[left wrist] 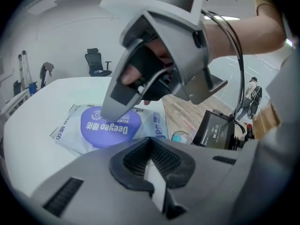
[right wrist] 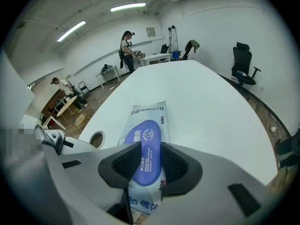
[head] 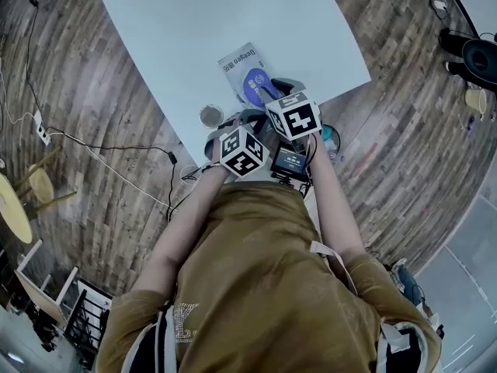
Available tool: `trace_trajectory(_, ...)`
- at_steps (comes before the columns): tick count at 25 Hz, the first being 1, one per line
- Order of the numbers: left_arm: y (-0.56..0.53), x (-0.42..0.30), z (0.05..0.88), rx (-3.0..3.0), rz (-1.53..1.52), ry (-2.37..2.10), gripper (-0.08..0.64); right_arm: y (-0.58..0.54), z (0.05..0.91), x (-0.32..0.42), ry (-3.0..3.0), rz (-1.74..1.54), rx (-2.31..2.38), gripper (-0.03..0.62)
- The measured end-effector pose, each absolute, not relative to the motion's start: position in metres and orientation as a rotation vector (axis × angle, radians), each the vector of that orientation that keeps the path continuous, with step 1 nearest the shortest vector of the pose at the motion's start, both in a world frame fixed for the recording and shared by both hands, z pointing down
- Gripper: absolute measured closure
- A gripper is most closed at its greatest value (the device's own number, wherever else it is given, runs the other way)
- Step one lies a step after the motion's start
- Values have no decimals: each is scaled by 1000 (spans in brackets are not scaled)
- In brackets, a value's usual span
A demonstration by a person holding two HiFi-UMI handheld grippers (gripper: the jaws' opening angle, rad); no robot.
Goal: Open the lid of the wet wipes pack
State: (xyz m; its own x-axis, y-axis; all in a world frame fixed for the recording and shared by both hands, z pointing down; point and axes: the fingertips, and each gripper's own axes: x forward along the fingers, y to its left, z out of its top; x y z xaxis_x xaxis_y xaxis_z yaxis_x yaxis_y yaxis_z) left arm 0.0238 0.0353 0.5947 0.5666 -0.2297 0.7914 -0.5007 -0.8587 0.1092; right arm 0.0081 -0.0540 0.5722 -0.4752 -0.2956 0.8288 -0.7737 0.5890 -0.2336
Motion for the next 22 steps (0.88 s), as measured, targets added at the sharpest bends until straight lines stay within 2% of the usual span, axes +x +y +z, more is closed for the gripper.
trace_trajectory(9, 35, 22, 595, 2475, 1168, -593, 555, -60, 582, 12, -2013, 944, 831, 483)
trace_trajectory(13, 35, 21, 595, 2471, 1169, -587, 555, -62, 580, 13, -2001, 961, 810, 532)
trace_trajectory(22, 35, 22, 594, 2465, 1170, -584, 555, -59, 561, 10, -2033, 940, 711, 575)
